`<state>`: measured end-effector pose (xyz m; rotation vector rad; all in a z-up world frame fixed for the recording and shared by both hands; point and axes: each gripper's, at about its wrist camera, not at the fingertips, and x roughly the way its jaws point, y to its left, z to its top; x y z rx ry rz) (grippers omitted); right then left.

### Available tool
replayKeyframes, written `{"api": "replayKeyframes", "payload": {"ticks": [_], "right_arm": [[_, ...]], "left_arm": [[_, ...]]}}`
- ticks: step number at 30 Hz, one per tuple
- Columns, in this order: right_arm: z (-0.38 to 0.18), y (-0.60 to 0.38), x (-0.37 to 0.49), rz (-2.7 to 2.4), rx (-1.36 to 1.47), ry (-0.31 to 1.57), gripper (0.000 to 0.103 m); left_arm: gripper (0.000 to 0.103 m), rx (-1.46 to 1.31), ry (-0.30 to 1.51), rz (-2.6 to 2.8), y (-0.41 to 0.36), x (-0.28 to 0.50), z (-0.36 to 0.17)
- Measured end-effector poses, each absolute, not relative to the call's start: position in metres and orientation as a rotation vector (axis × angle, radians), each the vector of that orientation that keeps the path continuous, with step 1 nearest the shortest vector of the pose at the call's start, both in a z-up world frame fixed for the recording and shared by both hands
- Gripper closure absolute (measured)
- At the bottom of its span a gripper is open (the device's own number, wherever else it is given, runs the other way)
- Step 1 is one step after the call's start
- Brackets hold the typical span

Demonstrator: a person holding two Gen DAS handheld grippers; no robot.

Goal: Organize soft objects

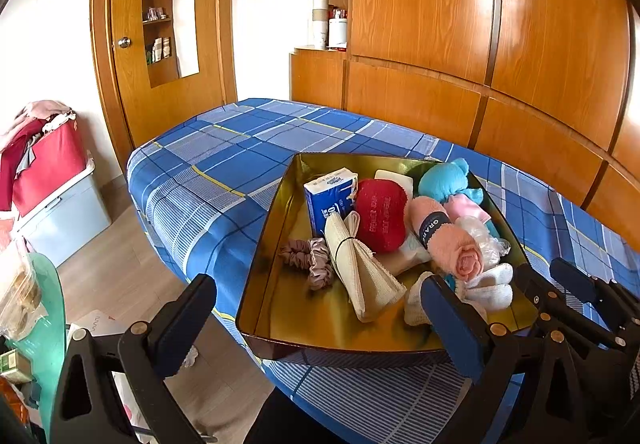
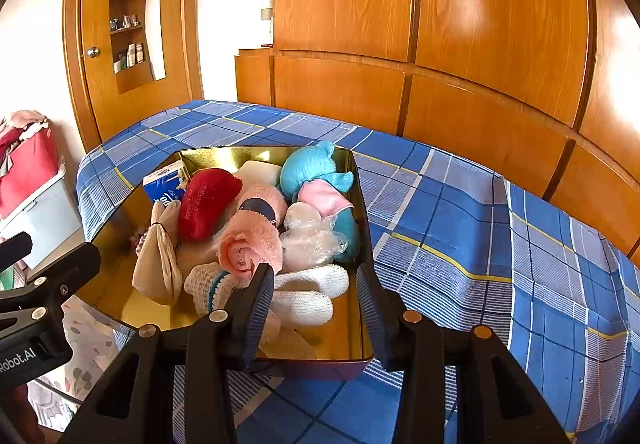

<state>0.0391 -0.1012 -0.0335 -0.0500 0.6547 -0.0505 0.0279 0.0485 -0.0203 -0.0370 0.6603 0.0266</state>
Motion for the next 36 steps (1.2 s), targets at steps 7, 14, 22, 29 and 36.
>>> {"api": "replayKeyframes", "payload": {"ticks": [7, 14, 22, 29, 36], "right_arm": [[-0.0349, -0.1008, 0.0382, -0.051, -0.051, 0.656, 0.06], [-0.0358, -0.1005, 0.0382, -0.051, -0.05, 0.657, 0.06], [-0.0366, -0.101, 0.0377, -0.05, -0.049, 0.655, 0.06], [-0.0371, -0.1013, 0.0384, -0.053, -0.05, 0.657, 0.06], [-0.0387, -0.1022, 0.0383, -0.061, -0.053, 0.659, 0.06]], "left_arm": [[0.0, -0.035, 0.661, 0.028, 0.0485, 0.0271, -0.0212], [0.0, -0.034, 0.663, 0.028, 0.0484, 0.0269, -0.0217], [0.0, -0.032, 0.668, 0.033, 0.0494, 0.0271, -0.0219], [0.0, -0.042, 0.646, 0.028, 0.0492, 0.0253, -0.0219], [0.001, -0.034, 0.622, 0.027, 0.0477, 0.0233, -0.0191]]}}
